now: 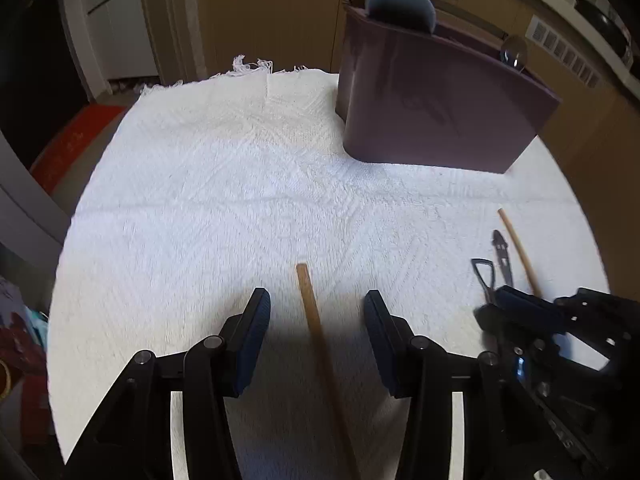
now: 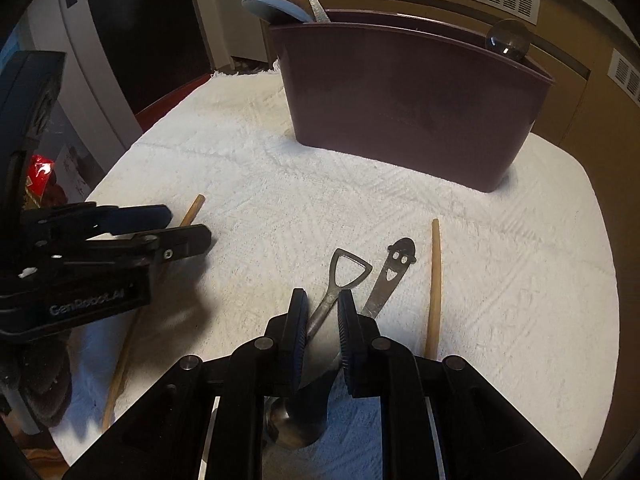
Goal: Organize utensils
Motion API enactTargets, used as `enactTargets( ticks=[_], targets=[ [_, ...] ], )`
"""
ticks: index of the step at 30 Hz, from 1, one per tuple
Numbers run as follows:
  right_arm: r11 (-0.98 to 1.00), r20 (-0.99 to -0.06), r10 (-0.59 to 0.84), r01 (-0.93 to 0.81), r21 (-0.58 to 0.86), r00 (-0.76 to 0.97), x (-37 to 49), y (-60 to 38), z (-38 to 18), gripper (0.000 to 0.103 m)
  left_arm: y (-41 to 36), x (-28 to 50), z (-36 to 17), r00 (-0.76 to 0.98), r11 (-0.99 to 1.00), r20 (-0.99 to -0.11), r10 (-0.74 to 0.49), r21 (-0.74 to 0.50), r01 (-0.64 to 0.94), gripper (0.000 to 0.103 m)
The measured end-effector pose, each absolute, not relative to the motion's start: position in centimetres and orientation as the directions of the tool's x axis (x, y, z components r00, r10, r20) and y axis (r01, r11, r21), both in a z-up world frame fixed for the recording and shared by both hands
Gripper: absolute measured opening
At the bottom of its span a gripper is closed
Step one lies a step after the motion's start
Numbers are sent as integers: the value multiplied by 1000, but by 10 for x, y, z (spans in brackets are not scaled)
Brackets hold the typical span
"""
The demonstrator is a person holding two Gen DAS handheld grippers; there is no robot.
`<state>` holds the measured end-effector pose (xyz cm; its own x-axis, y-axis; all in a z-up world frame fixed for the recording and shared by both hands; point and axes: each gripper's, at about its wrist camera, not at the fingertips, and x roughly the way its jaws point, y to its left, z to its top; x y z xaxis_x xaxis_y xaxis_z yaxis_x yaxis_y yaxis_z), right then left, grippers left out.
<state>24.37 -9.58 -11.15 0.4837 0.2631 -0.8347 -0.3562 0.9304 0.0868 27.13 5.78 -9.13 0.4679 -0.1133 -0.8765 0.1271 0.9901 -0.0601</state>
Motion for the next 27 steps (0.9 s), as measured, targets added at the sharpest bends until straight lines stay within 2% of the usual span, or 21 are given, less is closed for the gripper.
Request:
enactTargets(
  ticks=[5, 12, 13, 15, 16, 17, 19, 21, 27],
  targets=[
    [929, -826, 285, -353, 113, 486, 244, -101, -113, 16, 55, 276, -91, 432, 990, -897, -96, -38, 139, 48],
    [930, -824, 294, -343, 131, 484, 242, -104, -112, 16, 55, 267, -90, 431, 990, -898, -84, -25, 140, 47],
    [931, -825, 294, -341, 132, 483, 242, -105, -112, 16, 55, 264, -90, 447, 990, -891, -79, -17, 141, 43],
    [932, -826, 290, -339, 129, 483, 242, -104, -112, 16, 52, 261, -87, 468, 989, -880, -79, -10, 147, 26],
    [932, -827, 288, -338, 127, 484, 242, -104, -112, 16, 51, 259, -86, 477, 987, -875, -86, -10, 160, 12],
    [933, -828, 284, -337, 122, 484, 242, -104, -112, 16, 50, 258, -86, 483, 985, -871, -94, -12, 169, 7],
    [935, -829, 281, -334, 123, 483, 244, -102, -113, 16, 50, 255, -84, 502, 984, -857, -111, -23, 179, 6],
    [934, -830, 292, -329, 141, 474, 245, -105, -113, 16, 57, 247, -72, 536, 979, -827, -172, -85, 183, 4],
    [936, -836, 318, -287, 202, 448, 252, -114, -115, 16, 85, 211, -13, 700, 972, -674, -235, -155, 177, 4]
  ],
)
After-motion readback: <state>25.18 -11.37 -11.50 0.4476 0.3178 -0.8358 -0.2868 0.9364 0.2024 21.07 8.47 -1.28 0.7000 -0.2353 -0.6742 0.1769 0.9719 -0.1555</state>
